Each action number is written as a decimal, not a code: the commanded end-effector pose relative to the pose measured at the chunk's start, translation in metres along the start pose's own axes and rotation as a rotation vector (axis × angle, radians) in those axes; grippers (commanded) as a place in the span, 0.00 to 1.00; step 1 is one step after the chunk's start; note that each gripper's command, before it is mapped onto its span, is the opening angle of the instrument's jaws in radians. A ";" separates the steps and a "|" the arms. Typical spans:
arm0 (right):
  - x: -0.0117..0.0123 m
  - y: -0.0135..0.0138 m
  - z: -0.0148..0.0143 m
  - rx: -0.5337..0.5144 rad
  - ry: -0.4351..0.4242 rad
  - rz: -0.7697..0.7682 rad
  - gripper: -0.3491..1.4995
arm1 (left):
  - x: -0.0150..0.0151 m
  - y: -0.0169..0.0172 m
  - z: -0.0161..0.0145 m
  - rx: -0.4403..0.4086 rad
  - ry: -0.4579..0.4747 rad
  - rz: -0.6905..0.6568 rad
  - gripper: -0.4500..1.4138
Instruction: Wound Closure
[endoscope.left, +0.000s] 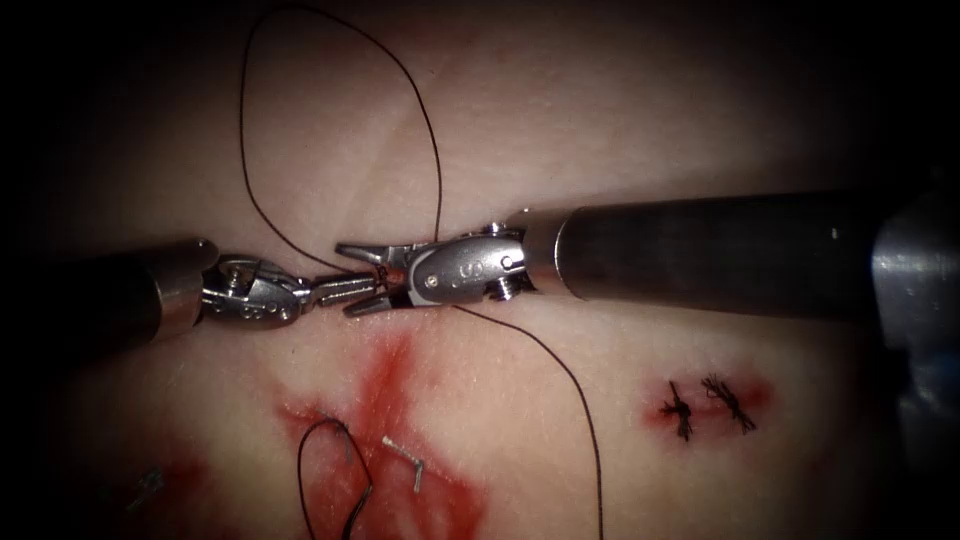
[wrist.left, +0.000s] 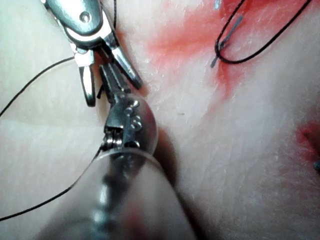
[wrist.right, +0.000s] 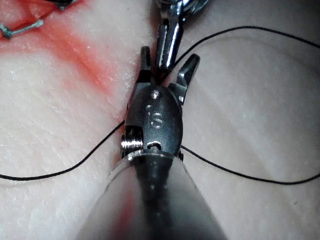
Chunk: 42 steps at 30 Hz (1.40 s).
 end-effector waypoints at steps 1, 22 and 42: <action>-0.0003 -0.0006 0.0010 0.003 0.003 -0.001 0.74 | -0.0004 0.0001 0.0008 0.001 0.002 0.000 0.00; -0.0003 -0.0016 0.0028 0.010 0.007 -0.008 0.76 | 0.0001 0.0000 0.0009 0.013 0.004 -0.021 0.00; 0.0005 -0.0024 0.0032 0.014 0.036 -0.049 0.00 | 0.0002 0.0001 0.0011 0.016 0.005 -0.033 0.00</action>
